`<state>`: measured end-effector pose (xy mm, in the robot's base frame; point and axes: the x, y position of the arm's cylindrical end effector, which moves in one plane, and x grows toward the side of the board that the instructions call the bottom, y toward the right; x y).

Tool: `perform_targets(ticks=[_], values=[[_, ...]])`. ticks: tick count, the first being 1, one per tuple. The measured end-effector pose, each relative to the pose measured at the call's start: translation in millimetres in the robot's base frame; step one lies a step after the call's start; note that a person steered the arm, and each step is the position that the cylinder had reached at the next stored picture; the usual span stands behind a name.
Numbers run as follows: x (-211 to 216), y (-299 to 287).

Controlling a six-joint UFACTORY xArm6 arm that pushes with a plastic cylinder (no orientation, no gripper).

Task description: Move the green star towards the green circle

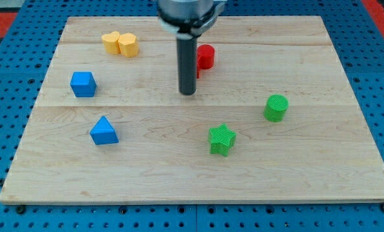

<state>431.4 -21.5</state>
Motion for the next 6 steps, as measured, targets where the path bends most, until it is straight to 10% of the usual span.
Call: perform_targets(ticks=[2, 6], values=[[126.9, 29.0], [97.3, 143.7]])
